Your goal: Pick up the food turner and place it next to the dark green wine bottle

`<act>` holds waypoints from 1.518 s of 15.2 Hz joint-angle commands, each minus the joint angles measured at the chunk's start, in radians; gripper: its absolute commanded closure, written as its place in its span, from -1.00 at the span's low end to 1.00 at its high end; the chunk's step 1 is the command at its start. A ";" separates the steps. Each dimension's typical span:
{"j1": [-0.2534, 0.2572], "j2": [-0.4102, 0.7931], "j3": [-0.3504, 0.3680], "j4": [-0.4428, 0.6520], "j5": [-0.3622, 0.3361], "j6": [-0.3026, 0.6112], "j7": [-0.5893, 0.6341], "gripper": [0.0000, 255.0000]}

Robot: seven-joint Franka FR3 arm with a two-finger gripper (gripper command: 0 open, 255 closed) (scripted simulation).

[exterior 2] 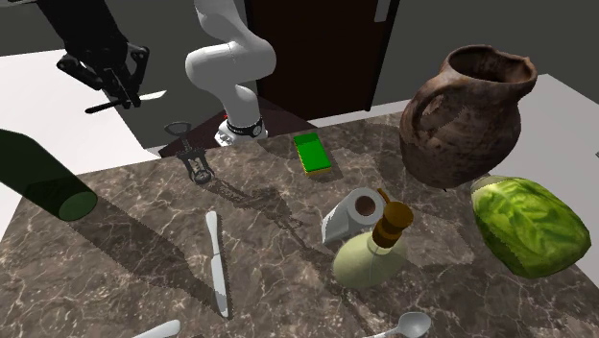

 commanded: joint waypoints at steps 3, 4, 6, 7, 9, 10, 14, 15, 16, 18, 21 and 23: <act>-0.008 -0.016 -0.013 -0.060 -0.014 0.045 0.004 1.00; -0.010 -0.020 -0.017 -0.075 -0.018 0.056 0.005 1.00; -0.014 -0.026 -0.025 -0.104 -0.026 0.079 0.007 1.00; -0.016 -0.029 -0.029 -0.119 -0.030 0.091 0.008 1.00; -0.020 -0.034 -0.038 -0.147 -0.039 0.114 0.009 1.00; -0.022 -0.036 -0.042 -0.161 -0.043 0.126 0.010 1.00; -0.030 -0.043 -0.061 -0.215 -0.061 0.173 0.013 1.00; -0.032 -0.044 -0.066 -0.228 -0.066 0.185 0.014 1.00; -0.035 -0.045 -0.071 -0.241 -0.071 0.198 0.015 1.00; -0.039 -0.046 -0.082 -0.267 -0.081 0.222 0.016 1.00; -0.045 -0.044 -0.099 -0.304 -0.097 0.261 0.018 1.00; -0.049 -0.042 -0.111 -0.328 -0.108 0.287 0.019 1.00</act>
